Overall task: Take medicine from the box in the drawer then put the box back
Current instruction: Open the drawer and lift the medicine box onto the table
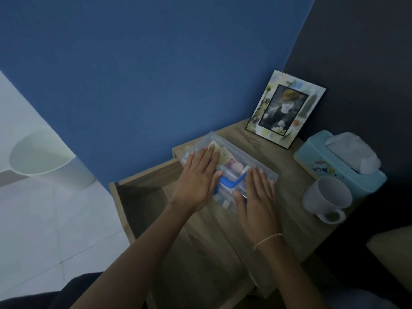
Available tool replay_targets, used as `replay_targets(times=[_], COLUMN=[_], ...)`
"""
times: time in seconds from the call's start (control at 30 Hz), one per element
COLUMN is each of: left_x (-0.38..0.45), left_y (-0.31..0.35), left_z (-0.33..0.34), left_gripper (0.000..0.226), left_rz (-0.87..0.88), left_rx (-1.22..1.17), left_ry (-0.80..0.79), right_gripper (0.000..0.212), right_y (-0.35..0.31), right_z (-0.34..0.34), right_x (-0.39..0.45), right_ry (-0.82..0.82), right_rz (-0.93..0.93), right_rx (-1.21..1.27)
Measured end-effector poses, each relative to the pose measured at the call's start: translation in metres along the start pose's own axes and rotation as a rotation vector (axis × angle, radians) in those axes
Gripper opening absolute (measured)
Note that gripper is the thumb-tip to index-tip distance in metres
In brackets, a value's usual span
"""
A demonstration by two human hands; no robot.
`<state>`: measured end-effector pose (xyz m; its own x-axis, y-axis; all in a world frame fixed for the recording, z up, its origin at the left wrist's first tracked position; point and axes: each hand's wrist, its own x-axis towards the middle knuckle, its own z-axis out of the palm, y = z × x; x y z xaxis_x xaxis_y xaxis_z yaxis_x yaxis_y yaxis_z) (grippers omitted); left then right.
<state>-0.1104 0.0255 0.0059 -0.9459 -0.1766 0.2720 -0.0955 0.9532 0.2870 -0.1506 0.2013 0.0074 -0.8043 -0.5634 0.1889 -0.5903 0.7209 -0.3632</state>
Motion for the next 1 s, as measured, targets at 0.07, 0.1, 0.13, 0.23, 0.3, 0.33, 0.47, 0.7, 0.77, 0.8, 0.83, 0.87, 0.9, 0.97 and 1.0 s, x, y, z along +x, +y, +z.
replay_targets(times=[0.07, 0.1, 0.13, 0.23, 0.3, 0.33, 0.47, 0.7, 0.77, 0.8, 0.83, 0.87, 0.9, 0.97, 1.0], left_x=[0.014, 0.022, 0.03, 0.048, 0.055, 0.058, 0.065, 0.068, 0.069, 0.069, 0.068, 0.065, 0.062, 0.049, 0.04], left_y=[-0.002, -0.004, -0.006, -0.009, -0.011, -0.012, -0.014, -0.015, -0.015, -0.014, -0.013, -0.011, -0.008, -0.002, 0.001], left_z=[0.005, 0.007, 0.009, 0.013, 0.016, 0.017, 0.02, 0.02, 0.018, 0.016, 0.014, 0.011, 0.009, 0.004, 0.002], left_gripper=[0.054, 0.054, 0.054, 0.054, 0.054, 0.055, 0.056, 0.057, 0.059, 0.059, 0.06, 0.061, 0.061, 0.06, 0.06], left_rz=[-0.016, -0.021, -0.025, -0.035, -0.037, -0.038, -0.034, -0.038, -0.041, -0.05, -0.072, -0.106, -0.144, -0.196, -0.208], left_rx=[-0.012, -0.014, -0.012, 0.0, 0.011, 0.014, 0.031, 0.083, 0.106, 0.11, 0.1, 0.081, 0.057, 0.003, -0.026], left_ry=[0.0, 0.002, 0.006, 0.021, 0.023, 0.025, 0.038, 0.005, -0.027, -0.039, -0.044, -0.038, -0.024, 0.024, 0.042], right_gripper=[0.059, 0.06, 0.062, 0.062, 0.062, 0.063, 0.064, 0.062, 0.061, 0.061, 0.062, 0.062, 0.064, 0.071, 0.074], right_y=[0.008, 0.011, 0.015, 0.023, 0.027, 0.028, 0.032, 0.034, 0.034, 0.033, 0.031, 0.029, 0.028, 0.025, 0.023], right_z=[0.003, 0.005, 0.005, 0.006, 0.007, 0.008, 0.008, 0.011, 0.01, 0.009, 0.006, 0.003, 0.001, -0.006, -0.008], right_x=[0.016, 0.025, 0.033, 0.053, 0.063, 0.067, 0.076, 0.078, 0.078, 0.078, 0.078, 0.078, 0.078, 0.073, 0.067], right_ry=[-0.006, -0.008, -0.001, 0.028, 0.028, 0.029, 0.047, 0.048, 0.043, 0.034, 0.023, 0.016, 0.02, 0.083, 0.13], right_rz=[-0.002, -0.005, -0.013, -0.038, -0.053, -0.06, -0.089, -0.079, -0.075, -0.072, -0.07, -0.068, -0.065, -0.037, -0.006], right_rx=[-0.003, 0.001, 0.003, -0.006, -0.003, 0.0, -0.009, 0.011, 0.012, 0.018, 0.028, 0.041, 0.06, 0.124, 0.167])
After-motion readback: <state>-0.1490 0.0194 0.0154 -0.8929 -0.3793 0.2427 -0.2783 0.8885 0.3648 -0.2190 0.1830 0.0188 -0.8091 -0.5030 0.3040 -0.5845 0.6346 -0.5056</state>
